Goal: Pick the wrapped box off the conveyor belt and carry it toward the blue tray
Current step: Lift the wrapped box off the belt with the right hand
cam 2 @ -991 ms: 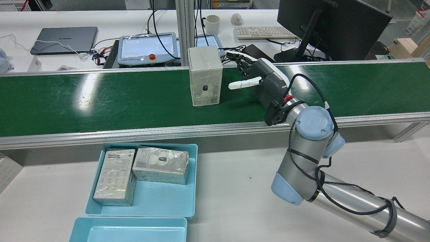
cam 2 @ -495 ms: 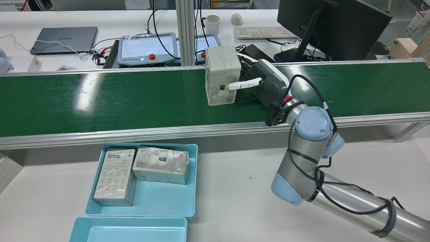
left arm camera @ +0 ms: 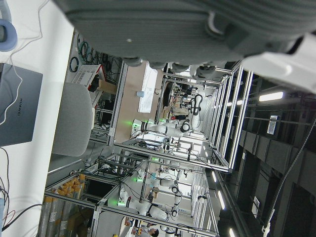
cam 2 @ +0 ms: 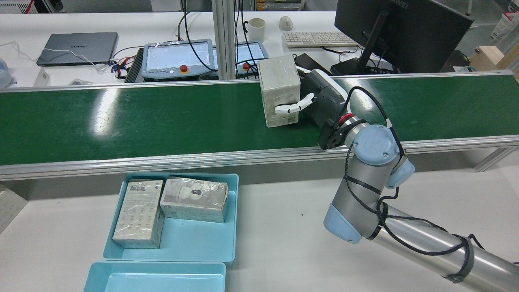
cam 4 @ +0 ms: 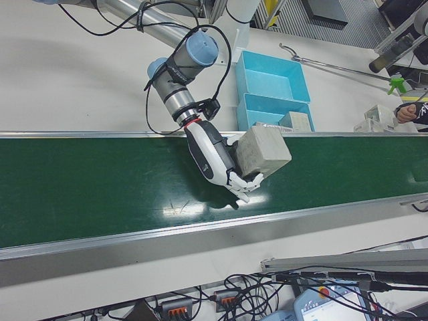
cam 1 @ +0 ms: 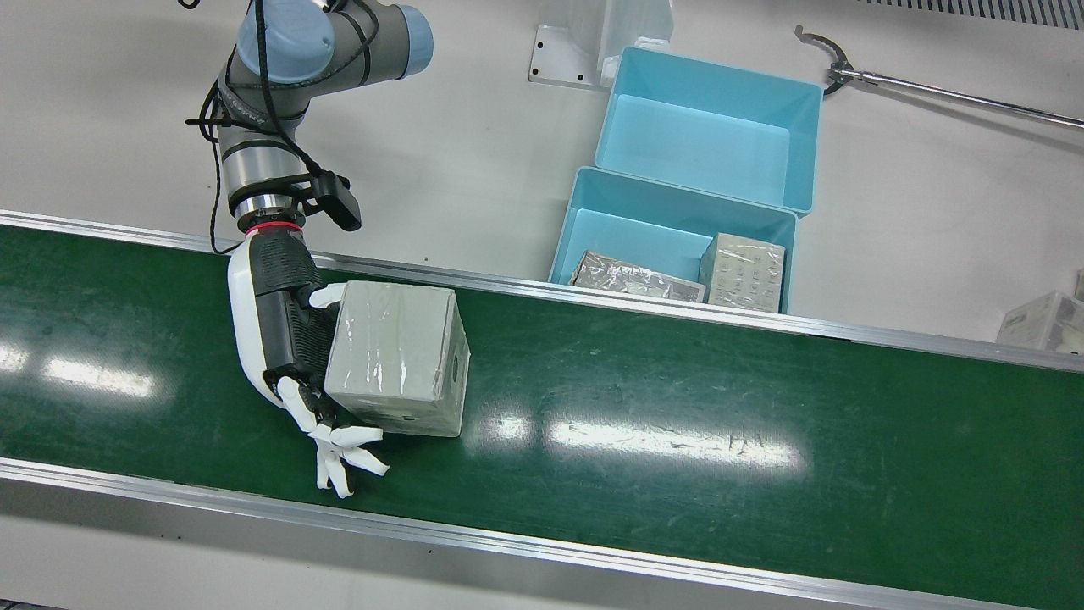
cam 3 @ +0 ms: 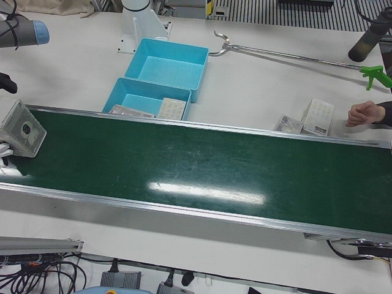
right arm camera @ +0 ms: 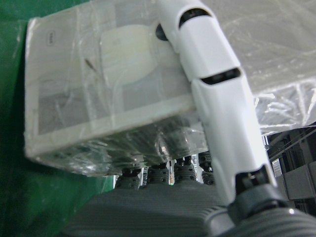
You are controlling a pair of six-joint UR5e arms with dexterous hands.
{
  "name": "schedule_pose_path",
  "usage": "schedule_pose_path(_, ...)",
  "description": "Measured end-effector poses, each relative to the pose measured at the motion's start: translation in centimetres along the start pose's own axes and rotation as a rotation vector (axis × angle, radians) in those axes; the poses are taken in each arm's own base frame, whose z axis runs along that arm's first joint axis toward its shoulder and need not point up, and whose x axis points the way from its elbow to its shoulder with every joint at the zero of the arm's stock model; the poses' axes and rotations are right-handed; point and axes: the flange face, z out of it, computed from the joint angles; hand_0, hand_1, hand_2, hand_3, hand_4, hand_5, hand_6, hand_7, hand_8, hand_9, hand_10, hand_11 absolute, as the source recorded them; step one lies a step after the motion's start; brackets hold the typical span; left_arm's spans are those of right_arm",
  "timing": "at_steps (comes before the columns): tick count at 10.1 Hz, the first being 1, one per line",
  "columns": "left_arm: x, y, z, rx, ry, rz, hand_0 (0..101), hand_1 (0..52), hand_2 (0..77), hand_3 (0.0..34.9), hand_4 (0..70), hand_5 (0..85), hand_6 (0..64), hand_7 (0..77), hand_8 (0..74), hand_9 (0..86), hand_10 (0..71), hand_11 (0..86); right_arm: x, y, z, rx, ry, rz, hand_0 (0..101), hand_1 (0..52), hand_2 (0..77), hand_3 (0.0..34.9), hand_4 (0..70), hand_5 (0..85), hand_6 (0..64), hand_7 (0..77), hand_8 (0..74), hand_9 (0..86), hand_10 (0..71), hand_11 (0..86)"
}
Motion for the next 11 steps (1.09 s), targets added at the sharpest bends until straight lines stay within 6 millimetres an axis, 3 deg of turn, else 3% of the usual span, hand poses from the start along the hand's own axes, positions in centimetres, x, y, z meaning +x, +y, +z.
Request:
schedule_pose_path(1,0.0,0.0,0.0,0.000,0.000,0.000,0,0.0,1.1,0.0,0.0,1.1,0.5,0.5,0.5,0.0,0.0,0.5,-0.4,1.1,0.3,0.014,-0.003,-0.008,57,10.9,28.4,0.0,24.0,49.1,27.3,32.2,32.7,31.1,22.4,9.3)
schedule_pose_path(2,0.0,0.0,0.0,0.000,0.000,0.000,0,0.0,1.1,0.0,0.0,1.1,0.5,0.5,0.5,0.5,0.5,0.5,-0.7,2.6,0.5,0.020,-0.004,-0.012,53,10.9,28.4,0.0,24.0,49.1,33.3,36.0,40.9,36.0,27.8,18.0)
schedule_pose_path(3,0.0,0.0,0.0,0.000,0.000,0.000,0,0.0,0.5,0.0,0.0,1.1,0.5,0.5,0.5,0.5,0.5,0.5,-0.8,4.6,0.7,0.010,-0.002,-0.007,53,7.6,29.5,0.0,26.2,51.8,33.3,36.0,40.9,36.0,33.3,25.6)
schedule_pose_path(4,0.0,0.0,0.0,0.000,0.000,0.000,0,0.0,0.5,0.0,0.0,1.1,0.5,0.5,0.5,0.5,0.5,0.5,-0.5,6.7,1.1,-0.014,0.016,0.004,58,7.6,29.5,0.0,27.8,53.5,35.5,37.6,43.1,37.1,37.6,31.1)
schedule_pose_path(6,0.0,0.0,0.0,0.000,0.000,0.000,0,0.0,1.1,0.0,0.0,1.1,0.5,0.5,0.5,0.5,0.5,0.5,1.3,11.9,2.4,-0.061,0.088,0.027,59,7.6,29.5,0.1,30.0,55.6,37.6,39.3,46.4,38.2,39.8,33.3)
schedule_pose_path(7,0.0,0.0,0.0,0.000,0.000,0.000,0,0.0,0.5,0.0,0.0,1.1,0.5,0.5,0.5,0.5,0.5,0.5,3.2,14.3,2.7,-0.078,0.130,0.043,59,7.6,29.5,0.1,30.0,55.6,37.6,39.3,46.9,38.2,39.8,33.3)
schedule_pose_path(10,0.0,0.0,0.0,0.000,0.000,0.000,0,0.0,1.1,0.0,0.0,1.1,0.5,0.5,0.5,0.5,0.5,0.5,12.4,21.2,2.1,-0.120,0.265,0.110,59,7.6,29.5,0.1,32.2,56.2,39.8,39.8,49.1,38.2,41.5,34.4)
schedule_pose_path(11,0.0,0.0,0.0,0.000,0.000,0.000,0,0.0,1.1,0.0,0.0,1.1,0.5,0.5,0.5,0.5,0.5,0.5,15.3,23.2,1.7,-0.125,0.305,0.129,60,1.6,32.2,0.4,32.2,56.2,39.8,39.8,49.1,38.2,41.5,34.4)
